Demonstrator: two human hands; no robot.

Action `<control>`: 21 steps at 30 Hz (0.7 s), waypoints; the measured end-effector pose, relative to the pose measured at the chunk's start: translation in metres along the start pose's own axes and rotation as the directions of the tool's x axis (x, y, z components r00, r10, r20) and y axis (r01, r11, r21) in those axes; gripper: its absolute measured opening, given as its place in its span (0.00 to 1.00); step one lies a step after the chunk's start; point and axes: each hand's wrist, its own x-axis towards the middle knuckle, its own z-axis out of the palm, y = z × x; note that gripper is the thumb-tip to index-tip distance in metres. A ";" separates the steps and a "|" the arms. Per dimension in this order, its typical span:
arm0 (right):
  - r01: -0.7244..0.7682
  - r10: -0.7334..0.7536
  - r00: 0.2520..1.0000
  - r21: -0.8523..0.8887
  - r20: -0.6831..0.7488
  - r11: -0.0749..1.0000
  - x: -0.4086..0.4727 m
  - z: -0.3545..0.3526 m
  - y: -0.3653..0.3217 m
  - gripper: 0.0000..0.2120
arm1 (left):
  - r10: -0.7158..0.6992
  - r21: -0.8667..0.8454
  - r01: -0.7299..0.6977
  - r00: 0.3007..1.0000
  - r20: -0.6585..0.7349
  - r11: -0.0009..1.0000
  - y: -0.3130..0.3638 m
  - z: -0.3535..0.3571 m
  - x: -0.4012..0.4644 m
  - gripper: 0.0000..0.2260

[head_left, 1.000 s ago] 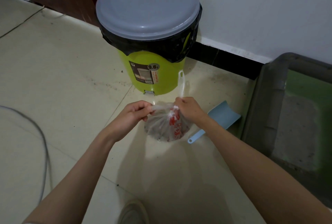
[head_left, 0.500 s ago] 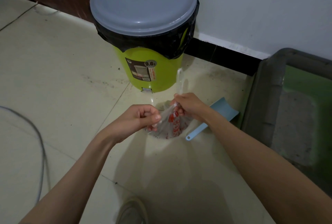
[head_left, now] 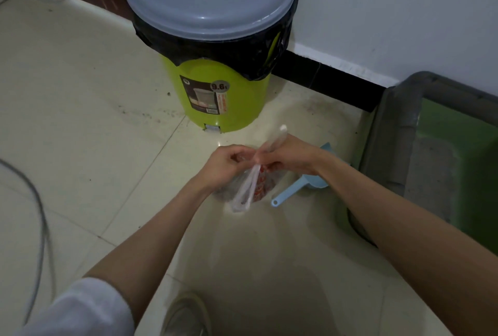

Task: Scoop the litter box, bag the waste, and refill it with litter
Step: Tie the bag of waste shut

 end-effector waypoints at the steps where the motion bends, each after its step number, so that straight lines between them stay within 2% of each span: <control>1: 0.004 -0.004 1.000 0.002 -0.001 1.000 -0.002 0.000 -0.001 0.11 | 0.021 0.025 -0.021 1.000 0.001 0.999 -0.001 0.005 0.002 0.06; 4: 0.015 -0.016 0.999 -0.018 -0.038 1.000 -0.004 -0.002 0.000 0.06 | 0.041 0.022 -0.040 0.998 -0.042 0.999 -0.005 0.010 0.008 0.01; 6: 0.025 -0.035 0.991 -0.081 -0.126 0.996 -0.002 0.000 0.001 0.07 | -0.007 -0.002 0.006 0.998 -0.068 1.000 -0.006 0.008 0.010 0.03; 8: 0.068 -0.135 0.961 -0.270 -0.240 0.961 0.005 0.005 0.004 0.07 | -0.057 -0.014 0.056 0.995 -0.078 0.998 -0.006 0.005 0.011 0.02; 11: 0.089 -0.299 0.901 -0.539 -0.315 0.838 0.013 0.016 0.012 0.05 | -0.097 -0.043 0.094 0.993 -0.074 0.995 -0.005 0.003 0.010 0.03; 14: 0.089 -0.358 0.862 -0.588 -0.359 0.804 0.017 0.023 0.017 0.07 | -0.125 -0.091 0.117 0.989 -0.082 0.989 -0.007 0.002 0.007 0.04; 17: 0.022 -0.258 0.854 -0.463 -0.453 0.886 0.018 0.027 0.017 0.06 | -0.134 -0.115 0.125 0.988 -0.079 0.986 -0.007 0.002 0.005 0.06; 19: 0.030 -0.100 0.864 -0.147 -0.494 0.989 0.016 0.026 0.015 0.03 | -0.151 -0.171 0.134 0.985 -0.089 0.976 -0.008 0.001 0.004 0.06; 21: 0.062 0.025 0.906 0.190 -0.423 0.980 0.012 0.025 0.011 0.06 | -0.180 -0.244 0.149 0.977 -0.113 0.958 -0.010 0.000 0.003 0.05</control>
